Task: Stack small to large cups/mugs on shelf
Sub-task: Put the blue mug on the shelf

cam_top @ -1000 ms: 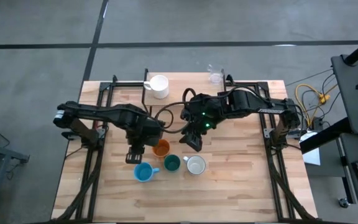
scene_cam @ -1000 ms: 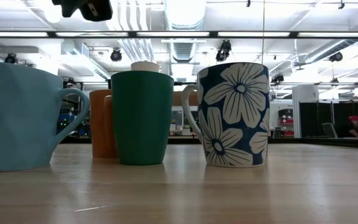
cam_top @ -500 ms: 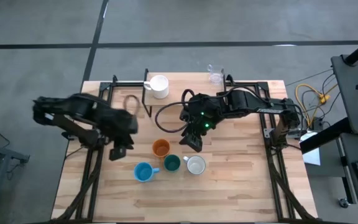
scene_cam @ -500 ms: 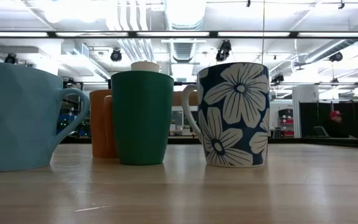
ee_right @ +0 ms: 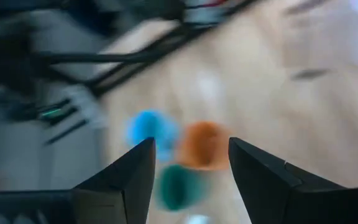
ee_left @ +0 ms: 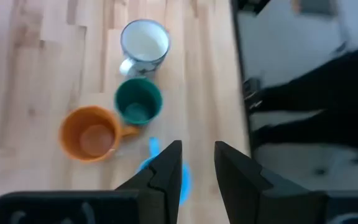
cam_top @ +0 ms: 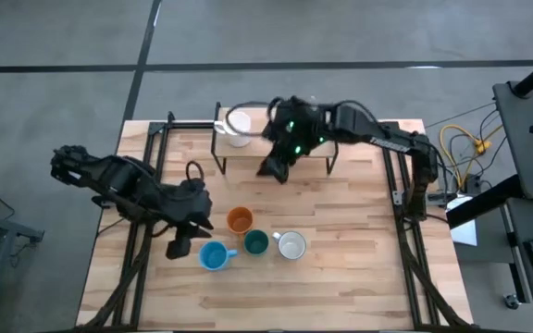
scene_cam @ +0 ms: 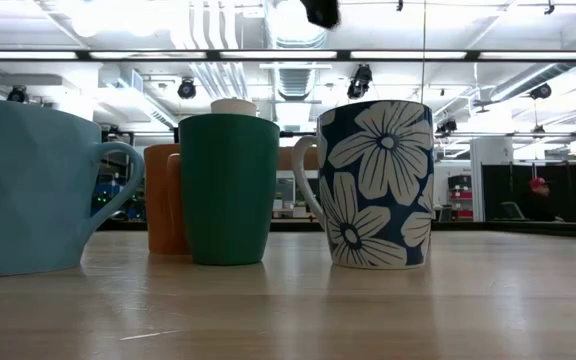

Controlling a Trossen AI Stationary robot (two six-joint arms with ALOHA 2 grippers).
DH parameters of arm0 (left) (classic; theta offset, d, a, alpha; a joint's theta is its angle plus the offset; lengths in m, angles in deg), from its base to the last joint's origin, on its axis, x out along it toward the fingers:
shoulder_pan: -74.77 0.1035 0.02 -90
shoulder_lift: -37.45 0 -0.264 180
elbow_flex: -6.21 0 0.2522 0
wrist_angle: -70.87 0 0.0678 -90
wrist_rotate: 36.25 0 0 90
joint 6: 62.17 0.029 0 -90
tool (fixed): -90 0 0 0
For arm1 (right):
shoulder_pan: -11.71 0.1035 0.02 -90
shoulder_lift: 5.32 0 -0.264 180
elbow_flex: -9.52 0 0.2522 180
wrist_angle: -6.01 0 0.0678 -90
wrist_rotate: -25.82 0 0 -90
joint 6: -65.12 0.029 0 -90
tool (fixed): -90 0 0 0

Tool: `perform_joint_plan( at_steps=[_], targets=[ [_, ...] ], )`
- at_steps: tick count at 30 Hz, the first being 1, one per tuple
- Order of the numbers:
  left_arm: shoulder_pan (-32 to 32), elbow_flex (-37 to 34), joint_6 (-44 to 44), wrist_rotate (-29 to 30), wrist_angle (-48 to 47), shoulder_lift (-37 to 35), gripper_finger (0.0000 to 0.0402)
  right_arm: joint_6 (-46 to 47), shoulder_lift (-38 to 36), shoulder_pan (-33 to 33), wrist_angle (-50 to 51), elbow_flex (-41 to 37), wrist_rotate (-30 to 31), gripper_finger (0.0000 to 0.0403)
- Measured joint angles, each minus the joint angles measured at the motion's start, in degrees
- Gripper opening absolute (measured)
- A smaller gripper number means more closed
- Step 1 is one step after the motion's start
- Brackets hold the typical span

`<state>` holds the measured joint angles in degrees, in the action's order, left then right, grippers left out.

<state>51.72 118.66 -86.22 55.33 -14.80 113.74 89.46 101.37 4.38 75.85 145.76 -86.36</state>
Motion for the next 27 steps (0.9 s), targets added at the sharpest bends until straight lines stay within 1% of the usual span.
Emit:
perform_joint_plan(
  at_steps=[2, 3, 5, 6, 7, 9, 11, 13, 15, 16, 17, 19, 21, 23, 25, 27],
  targets=[
    [-0.02, -0.99, 4.14, 4.68, -2.72, -0.35, 0.0080, 1.47, 0.20, 3.43, -5.00, -0.01, -3.25, 0.0196],
    [-0.02, -1.84, 5.07, 8.79, -4.39, -0.81, 0.0080, 1.65, 0.25, 5.27, -7.17, -0.01, -3.38, 0.0196],
    [0.11, -3.86, 4.89, 16.89, -6.34, -2.57, 0.0080, 1.21, 0.22, 8.50, -11.07, 0.01, -3.53, 0.0195],
    [0.17, -4.99, 4.40, 19.66, -6.51, -3.58, 0.0080, 1.10, 0.03, 9.53, -11.97, 0.01, -3.65, 0.0194],
    [0.43, -6.20, 3.77, 20.85, -5.70, -4.77, 0.0080, 0.90, -0.25, 10.05, -11.93, 0.01, -3.48, 0.0193],
    [0.70, -9.04, 2.79, 21.05, -1.60, -7.55, 0.0080, -0.05, -1.03, 9.86, -9.67, 0.73, -0.92, 0.0190],
    [0.70, -12.72, 1.41, 19.13, 7.38, -10.11, 0.0080, -2.66, -2.25, 8.78, -5.47, 1.75, 4.61, 0.0187],
    [0.70, -16.67, 1.06, 13.38, 18.59, -12.15, 0.0080, -5.15, -3.67, 7.44, -1.33, 2.74, 12.14, 0.0187],
    [0.69, -19.96, 3.12, 4.54, 29.08, -13.01, 0.0080, -6.20, -5.03, 5.74, 2.90, 3.00, 18.48, 0.0187],
    [0.66, -20.93, 3.48, 1.05, 32.24, -13.10, 0.0080, -6.16, -5.50, 4.87, 4.59, 3.03, 20.25, 0.0187],
    [0.61, -21.43, 3.39, -1.13, 34.09, -12.96, 0.0080, -5.56, -5.89, 3.91, 6.15, 3.03, 20.94, 0.0187],
    [0.61, -21.22, 2.51, -2.33, 35.45, -12.70, 0.0080, -4.01, -6.16, 2.64, 8.61, 2.93, 20.93, 0.0187],
    [0.72, -20.36, 2.11, -2.14, 33.55, -12.89, 0.0080, -3.15, -6.23, 2.52, 9.21, 2.92, 20.84, 0.0187],
    [0.71, -18.92, 1.99, -0.65, 29.75, -13.40, 0.0080, -3.10, -6.05, 4.38, 9.63, 2.92, 20.57, 0.0187],
    [0.64, -17.77, 1.79, 3.57, 22.60, -14.27, 0.0080, -3.70, -5.38, 7.16, 9.72, 2.87, 19.62, 0.0187],
    [0.66, -17.56, 0.27, 9.24, 16.68, -15.49, 0.0080, -4.81, -4.02, 10.27, 9.86, 2.36, 18.47, 0.0187]
  ],
)
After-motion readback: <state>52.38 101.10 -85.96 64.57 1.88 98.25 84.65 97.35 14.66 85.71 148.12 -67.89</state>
